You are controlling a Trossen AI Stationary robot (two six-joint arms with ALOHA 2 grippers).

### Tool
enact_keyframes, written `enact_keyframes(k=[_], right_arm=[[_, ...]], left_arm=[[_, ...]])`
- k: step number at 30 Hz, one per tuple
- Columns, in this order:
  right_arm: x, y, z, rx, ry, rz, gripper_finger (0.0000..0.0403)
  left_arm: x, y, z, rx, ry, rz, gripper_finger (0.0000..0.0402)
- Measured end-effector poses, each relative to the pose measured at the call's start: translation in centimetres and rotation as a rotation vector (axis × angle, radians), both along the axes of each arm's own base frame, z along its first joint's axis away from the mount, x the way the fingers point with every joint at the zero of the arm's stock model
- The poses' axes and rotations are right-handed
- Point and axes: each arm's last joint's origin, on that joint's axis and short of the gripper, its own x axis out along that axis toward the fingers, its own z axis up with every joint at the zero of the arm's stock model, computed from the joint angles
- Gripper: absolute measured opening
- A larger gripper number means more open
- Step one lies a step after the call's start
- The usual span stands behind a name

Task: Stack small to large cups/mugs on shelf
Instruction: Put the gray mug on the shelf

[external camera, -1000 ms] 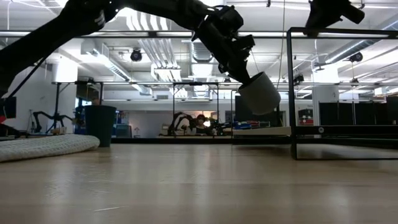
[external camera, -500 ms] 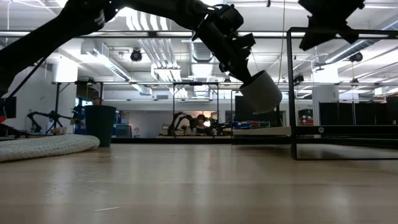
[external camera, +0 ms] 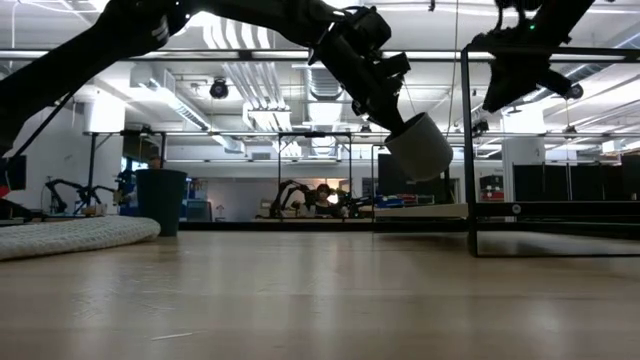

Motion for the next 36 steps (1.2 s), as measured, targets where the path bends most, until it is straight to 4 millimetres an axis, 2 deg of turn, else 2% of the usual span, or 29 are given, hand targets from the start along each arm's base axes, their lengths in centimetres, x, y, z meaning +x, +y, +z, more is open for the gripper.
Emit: enact_keyframes(k=[7, 17, 36], right_arm=[[0.9, -1.0, -0.9, 0.038, 0.073, 0.029, 0.0054], [0.6, -0.7, 1.4, -0.052, 0.058, 0.087, 0.0054], [0.8, -0.9, 1.8, -0.078, 0.050, 0.098, 0.0054]], left_arm=[[-0.1, 0.2, 0.0, -0.001, 0.002, 0.004, 0.0000], [-0.3, 0.7, 0.1, 0.000, 0.000, 0.015, 0.0000], [-0.5, 1.2, 0.1, 0.002, -0.001, 0.025, 0.0000]])
